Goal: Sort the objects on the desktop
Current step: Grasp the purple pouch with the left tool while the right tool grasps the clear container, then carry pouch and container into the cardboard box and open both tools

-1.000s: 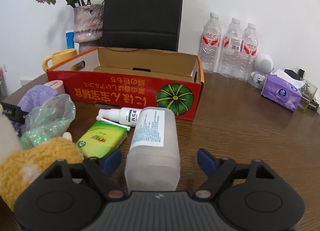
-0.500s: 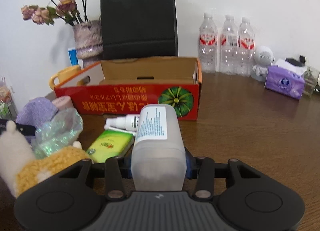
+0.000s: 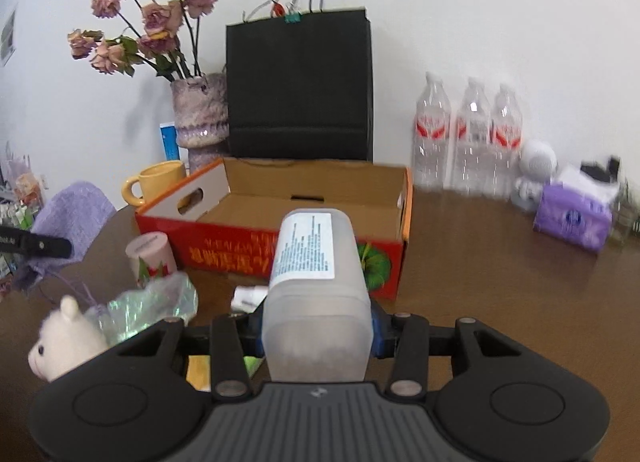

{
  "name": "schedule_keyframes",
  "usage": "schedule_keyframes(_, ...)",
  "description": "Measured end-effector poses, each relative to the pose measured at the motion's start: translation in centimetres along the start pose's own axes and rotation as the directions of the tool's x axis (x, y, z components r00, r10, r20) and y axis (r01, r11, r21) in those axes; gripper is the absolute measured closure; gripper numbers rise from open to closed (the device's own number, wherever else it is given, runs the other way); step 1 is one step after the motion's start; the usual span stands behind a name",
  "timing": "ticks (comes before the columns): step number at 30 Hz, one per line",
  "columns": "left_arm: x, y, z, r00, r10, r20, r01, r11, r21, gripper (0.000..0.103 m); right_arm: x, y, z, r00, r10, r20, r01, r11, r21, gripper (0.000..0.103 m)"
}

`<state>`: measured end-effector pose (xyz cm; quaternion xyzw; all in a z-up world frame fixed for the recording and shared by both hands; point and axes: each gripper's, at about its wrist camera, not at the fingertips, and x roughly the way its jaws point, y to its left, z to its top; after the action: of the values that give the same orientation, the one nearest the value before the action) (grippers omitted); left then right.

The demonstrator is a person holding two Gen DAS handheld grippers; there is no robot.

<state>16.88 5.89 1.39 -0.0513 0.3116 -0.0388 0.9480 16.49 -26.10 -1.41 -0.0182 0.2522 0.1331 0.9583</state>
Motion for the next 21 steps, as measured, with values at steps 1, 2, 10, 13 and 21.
schedule_keyframes(1, -0.2, -0.2, 0.6, 1.000, -0.012, 0.005, 0.012, 1.000, 0.007, 0.085, 0.0, 0.1, 0.7, 1.000, -0.001, 0.007, 0.001, 1.000, -0.012, 0.060)
schedule_keyframes(2, -0.4, -0.4, 1.2, 1.000, -0.025, 0.001, 0.025, 1.000, 0.010, 0.085, -0.1, 0.2, 1.5, 1.000, 0.000, 0.013, 0.000, 1.000, -0.021, 0.060)
schedule_keyframes(10, -0.4, -3.4, 5.7, 1.000, -0.024, -0.018, 0.025, 0.996, 0.082, 0.085, 0.7, 0.7, 8.1, 0.999, -0.003, 0.034, 0.004, 0.999, -0.042, 0.060)
schedule_keyframes(13, 0.1, -4.0, 7.3, 0.999, -0.035, -0.035, 0.038, 0.997, 0.073, 0.085, 1.8, 0.7, 10.1, 1.000, -0.002, 0.008, 0.003, 0.999, -0.034, 0.060)
schedule_keyframes(21, 2.1, -5.8, 9.9, 0.999, 0.036, -0.041, -0.030, 0.988, 0.150, 0.085, 4.8, 0.5, 13.5, 0.998, -0.046, -0.052, 0.044, 0.998, -0.033, 0.060)
